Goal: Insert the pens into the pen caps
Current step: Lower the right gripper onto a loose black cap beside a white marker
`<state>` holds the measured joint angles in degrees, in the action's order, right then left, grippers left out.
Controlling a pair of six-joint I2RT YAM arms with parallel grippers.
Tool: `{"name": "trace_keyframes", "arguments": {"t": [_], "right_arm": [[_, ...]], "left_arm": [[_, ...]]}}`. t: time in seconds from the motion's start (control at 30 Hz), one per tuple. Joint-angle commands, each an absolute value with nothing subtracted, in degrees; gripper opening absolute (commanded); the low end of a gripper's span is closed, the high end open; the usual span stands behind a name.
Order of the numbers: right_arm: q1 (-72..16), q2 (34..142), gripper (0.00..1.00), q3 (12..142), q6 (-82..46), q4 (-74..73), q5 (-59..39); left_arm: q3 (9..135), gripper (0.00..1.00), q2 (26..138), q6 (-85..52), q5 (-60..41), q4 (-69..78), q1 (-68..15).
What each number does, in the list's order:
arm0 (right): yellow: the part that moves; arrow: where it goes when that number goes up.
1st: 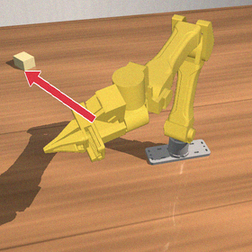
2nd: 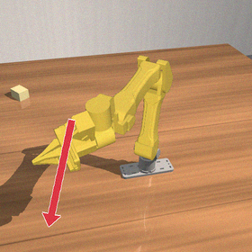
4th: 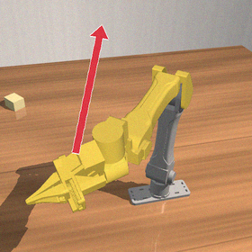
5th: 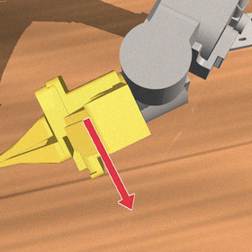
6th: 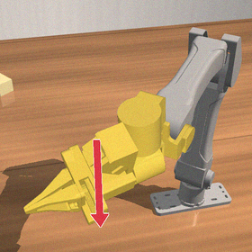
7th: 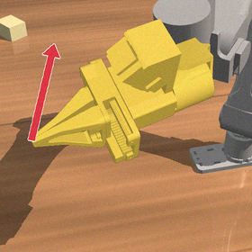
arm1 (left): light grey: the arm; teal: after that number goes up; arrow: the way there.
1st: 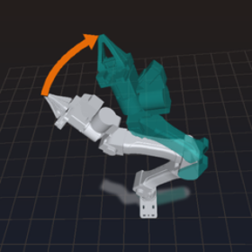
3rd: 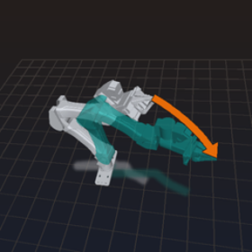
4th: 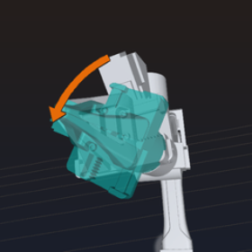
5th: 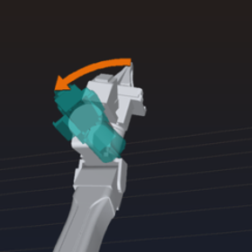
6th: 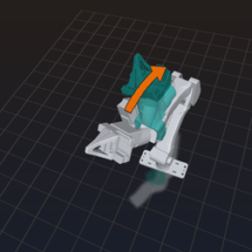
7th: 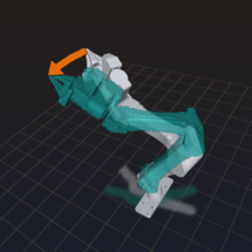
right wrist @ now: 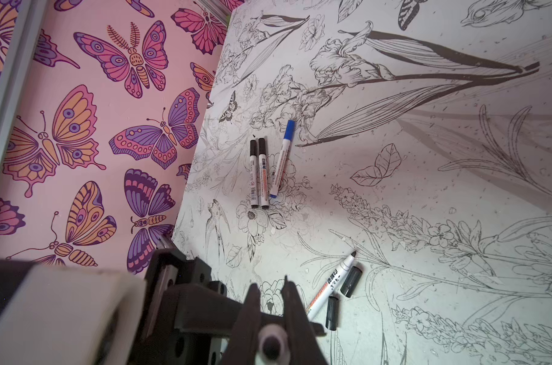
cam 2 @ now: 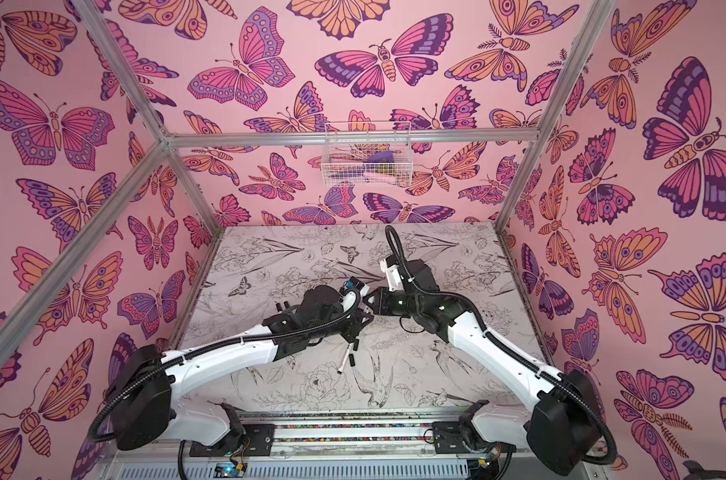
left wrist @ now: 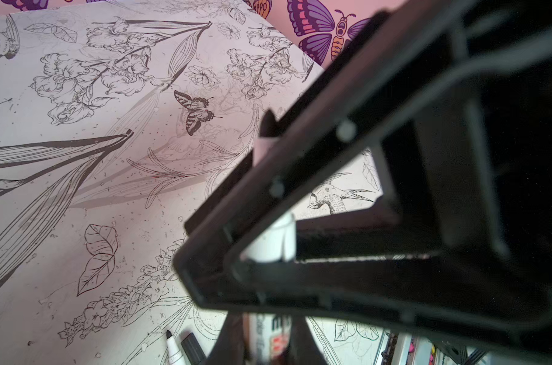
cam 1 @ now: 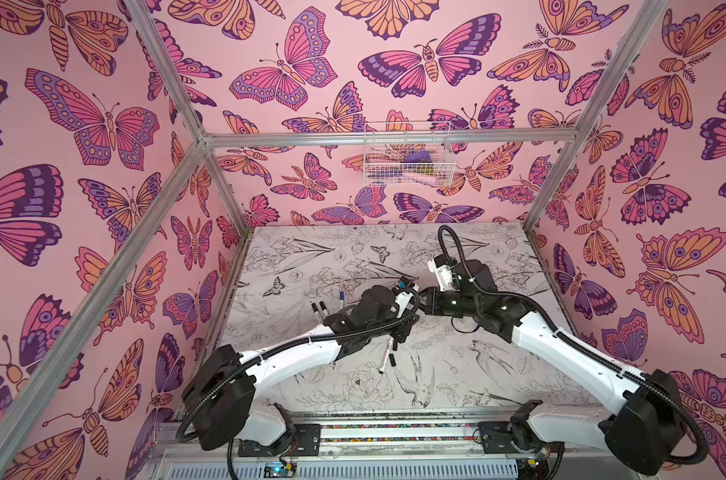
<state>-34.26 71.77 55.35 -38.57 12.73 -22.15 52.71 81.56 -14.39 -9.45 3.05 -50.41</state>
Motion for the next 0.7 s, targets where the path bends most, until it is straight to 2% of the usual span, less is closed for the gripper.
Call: {"name": "trace_keyframes", "arguments": {"t": [0.0, 0.07, 0.13, 0.23, 0.47, 0.67], "right_arm": [[-34.5, 69.5, 0.32, 55.7, -37.0, 13.7, -21.9], [-34.4, 67.5, 0.42, 55.9, -36.3, 14.3, -18.9], [-34.1, 65.2, 0.48, 55.5, -35.7, 13.9, -16.3], [-33.9, 62.5, 0.53, 55.2, -34.1, 14.8, -14.2], [-35.6, 66.5, 0.52, 54.9, -29.4, 19.8, -18.1], [-42.9, 77.4, 0.50, 55.8, -23.8, 24.3, -19.5]], "left_arm": [[53.1, 0.00, 80.5, -15.5, -10.1, 5.9, -49.3], [51.1, 0.00, 79.9, -16.8, -10.3, 7.1, -48.3], [49.0, 0.00, 79.2, -18.2, -10.7, 8.0, -47.4], [46.2, 0.00, 77.9, -20.0, -9.9, 8.1, -46.3], [39.8, 0.00, 71.2, -22.6, -7.0, 8.7, -43.7], [36.8, 0.00, 65.8, -27.7, 7.6, 2.0, -41.1]]}}
